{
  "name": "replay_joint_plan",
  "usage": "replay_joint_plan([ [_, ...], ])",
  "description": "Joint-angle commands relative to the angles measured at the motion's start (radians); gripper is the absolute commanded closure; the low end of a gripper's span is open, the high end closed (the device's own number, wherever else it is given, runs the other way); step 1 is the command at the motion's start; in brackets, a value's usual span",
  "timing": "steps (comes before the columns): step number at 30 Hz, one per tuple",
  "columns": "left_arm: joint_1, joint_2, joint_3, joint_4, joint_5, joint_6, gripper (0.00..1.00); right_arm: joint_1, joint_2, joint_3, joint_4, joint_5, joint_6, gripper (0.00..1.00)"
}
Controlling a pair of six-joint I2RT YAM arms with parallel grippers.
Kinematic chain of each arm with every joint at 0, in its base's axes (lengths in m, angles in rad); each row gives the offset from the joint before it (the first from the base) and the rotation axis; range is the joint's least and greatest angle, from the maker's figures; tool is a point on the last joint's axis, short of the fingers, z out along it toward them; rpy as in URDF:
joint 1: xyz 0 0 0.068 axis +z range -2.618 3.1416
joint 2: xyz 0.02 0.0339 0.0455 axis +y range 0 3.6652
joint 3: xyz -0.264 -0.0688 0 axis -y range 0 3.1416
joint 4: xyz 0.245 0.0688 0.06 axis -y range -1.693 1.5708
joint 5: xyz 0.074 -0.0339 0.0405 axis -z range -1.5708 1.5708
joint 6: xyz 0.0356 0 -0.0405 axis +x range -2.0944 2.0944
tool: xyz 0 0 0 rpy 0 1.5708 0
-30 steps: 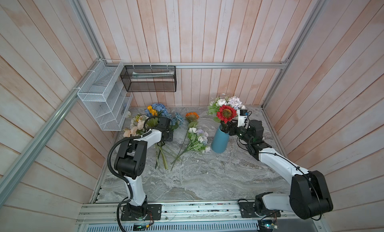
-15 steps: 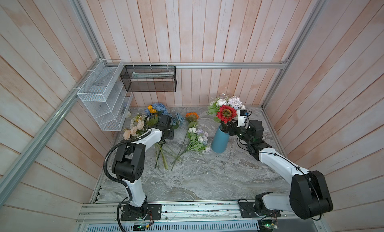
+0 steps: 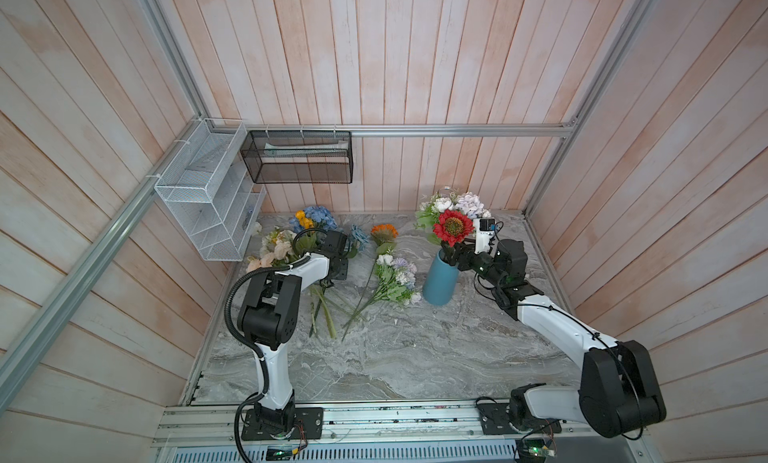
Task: Arrange the flowers into the vase
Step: 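Lower the left gripper onto the blue rose stems and close it, then lift the blue roses upright with the left gripper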
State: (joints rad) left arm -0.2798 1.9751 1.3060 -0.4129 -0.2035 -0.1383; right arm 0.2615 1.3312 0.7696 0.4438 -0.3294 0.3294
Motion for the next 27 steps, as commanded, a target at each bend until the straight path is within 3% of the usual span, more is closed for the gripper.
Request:
replay_joint_plan([
  [1,0.005,0.021,-0.008,-0.026,-0.038,-0.001,0.43,0.006,-0.014,0.028,-0.01,0.012,-0.007,0.22],
  [10,0.016,0.036,-0.023,-0.029,-0.02,-0.006,0.44,0.007,-0.013,0.037,-0.013,0.007,-0.009,0.22],
  [18,0.016,0.026,-0.023,0.002,0.076,-0.01,0.75,0.006,-0.018,0.039,-0.021,0.01,-0.012,0.22],
  [27,-0.009,-0.061,-0.039,0.063,0.131,-0.007,0.92,0.007,-0.017,0.037,-0.022,0.011,-0.01,0.22],
])
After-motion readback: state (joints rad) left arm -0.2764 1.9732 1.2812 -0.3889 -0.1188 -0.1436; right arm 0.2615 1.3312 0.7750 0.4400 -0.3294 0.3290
